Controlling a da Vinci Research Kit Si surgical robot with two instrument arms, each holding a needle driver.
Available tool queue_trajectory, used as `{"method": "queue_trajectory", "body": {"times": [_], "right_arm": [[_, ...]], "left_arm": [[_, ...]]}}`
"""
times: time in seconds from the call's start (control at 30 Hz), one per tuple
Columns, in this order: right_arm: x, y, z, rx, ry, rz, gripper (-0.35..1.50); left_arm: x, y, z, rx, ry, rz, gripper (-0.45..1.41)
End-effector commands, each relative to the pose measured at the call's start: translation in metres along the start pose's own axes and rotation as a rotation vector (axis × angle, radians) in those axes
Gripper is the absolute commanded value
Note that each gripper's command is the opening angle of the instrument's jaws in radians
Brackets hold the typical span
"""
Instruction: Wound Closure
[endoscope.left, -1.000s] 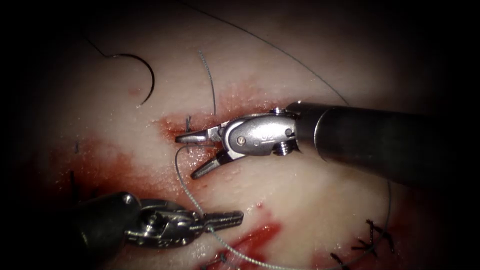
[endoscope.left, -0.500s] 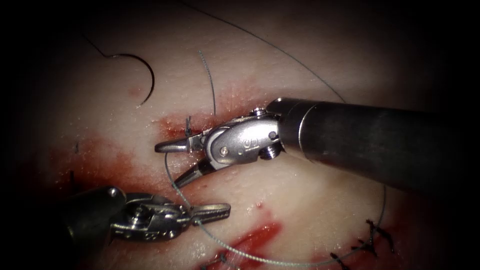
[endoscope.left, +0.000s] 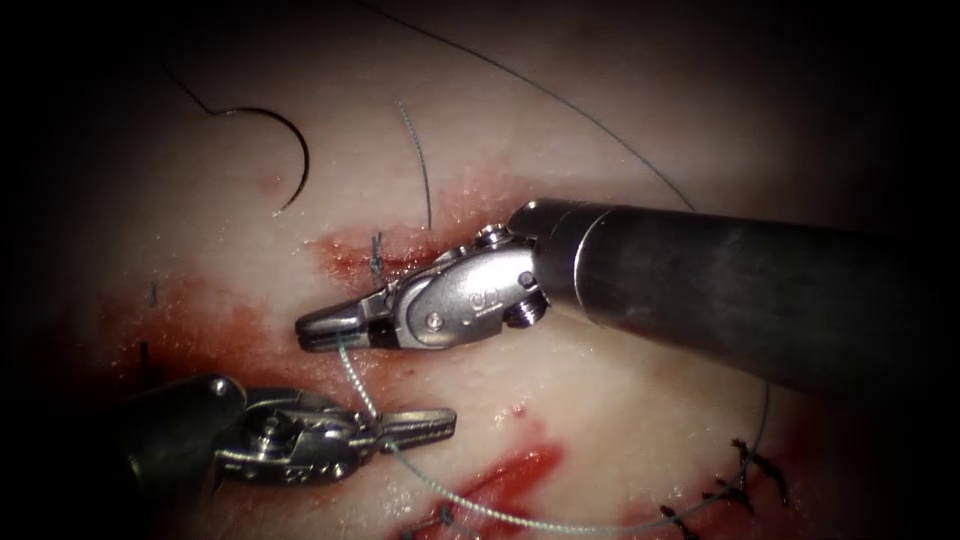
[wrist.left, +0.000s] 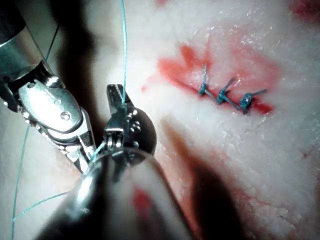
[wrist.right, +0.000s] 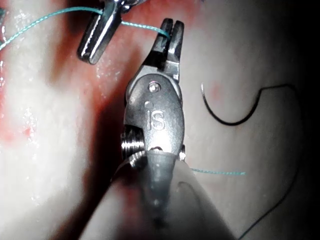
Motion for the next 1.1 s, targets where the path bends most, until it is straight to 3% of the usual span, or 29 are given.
{"method": "queue_trajectory", "body": {"times": [0.03,0.13,0.3,0.43,0.67,0.8,0.87,0.97,1.1], "right_arm": [[-0.0011,0.0008,0.0002,-0.009,-0.031,0.023,-0.35],[-0.0027,0.0014,-0.0006,-0.036,-0.067,0.082,-0.35],[-0.0046,0.0028,-0.0021,-0.08,-0.12,0.129,-0.35],[-0.006,0.0037,-0.0034,-0.104,-0.15,0.175,-0.35],[-0.0074,0.0048,-0.0039,-0.151,-0.182,0.271,-0.35],[-0.0078,0.0052,-0.0039,-0.17,-0.197,0.296,-0.35],[-0.0081,0.0053,-0.0038,-0.187,-0.207,0.309,-0.35],[-0.0086,0.0055,-0.004,-0.201,-0.23,0.311,-0.35],[-0.0093,0.0056,-0.0045,-0.213,-0.249,0.322,-0.35]], "left_arm": [[-0.0003,-0.0005,0.0007,0.011,-0.013,-0.013,0.62],[-0.0003,-0.0008,0.0008,0.054,-0.071,-0.052,0.91],[-0.0002,-0.0015,0.0008,0.166,-0.154,-0.084,1.08],[-0.0001,-0.0017,0.0009,0.21,-0.193,-0.086,1.08],[0.0005,-0.0012,0.0031,0.254,-0.231,-0.006,0.73],[0.0007,-0.0005,0.0053,0.28,-0.271,0.053,0.76],[0.001,-0.0001,0.0065,0.282,-0.274,0.087,0.91],[0.0019,0.0004,0.0081,0.294,-0.282,0.139,0.96],[0.0031,0.0007,0.0099,0.299,-0.291,0.184,0.94]]}}
